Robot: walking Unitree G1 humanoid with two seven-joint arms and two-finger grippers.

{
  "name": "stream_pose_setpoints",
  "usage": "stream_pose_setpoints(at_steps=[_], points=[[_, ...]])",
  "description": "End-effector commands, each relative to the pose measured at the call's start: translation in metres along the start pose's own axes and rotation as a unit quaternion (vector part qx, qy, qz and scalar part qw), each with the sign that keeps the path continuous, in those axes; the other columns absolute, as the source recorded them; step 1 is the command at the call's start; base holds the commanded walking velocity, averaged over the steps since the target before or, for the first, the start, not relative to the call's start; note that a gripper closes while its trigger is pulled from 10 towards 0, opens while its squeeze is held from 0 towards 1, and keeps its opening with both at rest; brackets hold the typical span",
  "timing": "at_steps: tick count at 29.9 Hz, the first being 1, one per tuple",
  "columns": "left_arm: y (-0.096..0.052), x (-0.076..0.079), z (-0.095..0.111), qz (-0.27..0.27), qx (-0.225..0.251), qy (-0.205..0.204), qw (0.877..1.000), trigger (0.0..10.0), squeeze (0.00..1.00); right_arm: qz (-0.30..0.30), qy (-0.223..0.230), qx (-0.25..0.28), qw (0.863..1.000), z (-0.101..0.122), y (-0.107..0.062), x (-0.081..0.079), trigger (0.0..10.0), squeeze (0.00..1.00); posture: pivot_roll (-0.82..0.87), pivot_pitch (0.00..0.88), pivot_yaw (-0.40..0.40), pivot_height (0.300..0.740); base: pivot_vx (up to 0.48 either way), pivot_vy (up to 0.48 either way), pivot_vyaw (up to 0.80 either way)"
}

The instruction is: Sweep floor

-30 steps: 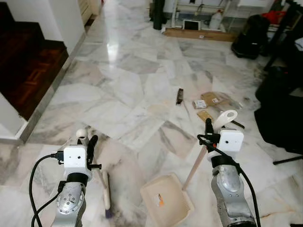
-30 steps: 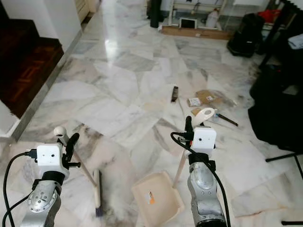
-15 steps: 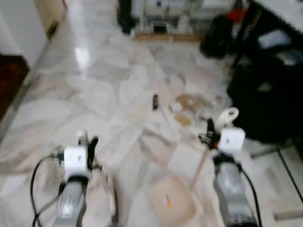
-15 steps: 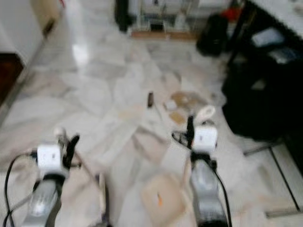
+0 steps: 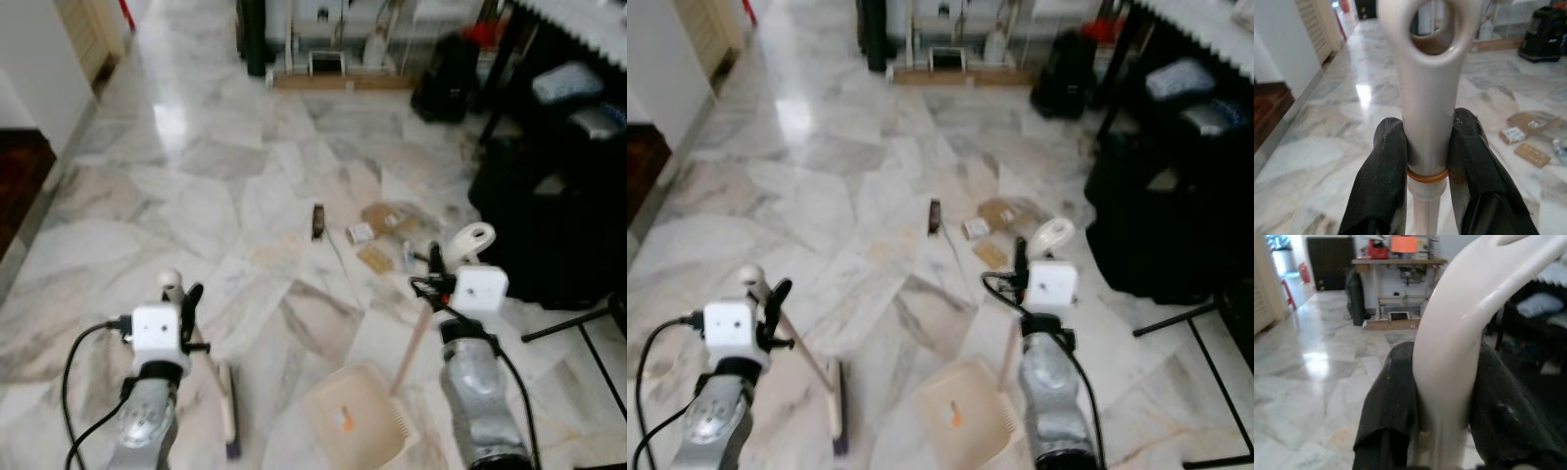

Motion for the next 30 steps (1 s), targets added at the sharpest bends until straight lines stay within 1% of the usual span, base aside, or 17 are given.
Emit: stream_pose_setpoints(at_steps=[1, 13, 26, 30], points=[[0.001, 0.002, 0.003, -0.004, 0.009, 0.0, 1.0, 10.0, 0.0, -0.011, -0.005, 0.017, 1.0, 0.007, 0.001, 0.009, 10.0, 0.0, 0.01, 0.115, -0.033, 0.74, 0.3, 0.0, 0.0], [0.0, 0.003, 0.003, -0.005, 0.009, 0.0, 1.0, 10.0, 0.0, -0.021, -0.011, 0.015, 1.0, 0.006, 0.002, 0.016, 10.0, 0.0, 0.01, 0.119, -0.032, 0.74, 0.302, 0.0, 0.0], [0.0, 0.003, 0.005, -0.012, 0.014, -0.003, 1.0, 10.0, 0.0, -0.036, -0.019, 0.011, 0.999, 0.002, 0.003, 0.023, 10.0, 0.0, 0.01, 0.13, -0.028, 0.74, 0.0, 0.0, 0.0], [-0.002, 0.003, 0.004, -0.02, 0.012, -0.003, 1.0, 10.0, 0.0, -0.053, -0.027, 0.009, 0.998, -0.002, 0.004, 0.028, 10.0, 0.0, 0.02, 0.143, -0.018, 0.74, 0.0, 0.0, 0.0]])
Point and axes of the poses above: a point about 5 cm out from each wrist's last joint towards the gripper, its own y axis pointing out of the wrist towards the gripper, its own z axis along the axis of the wrist's last joint, x = y × z, the point moved 2 cm from there along y, pointing out of the wrist towards the gripper, and after that the axes turned 7 degrees about y, right-handed, at the moved point
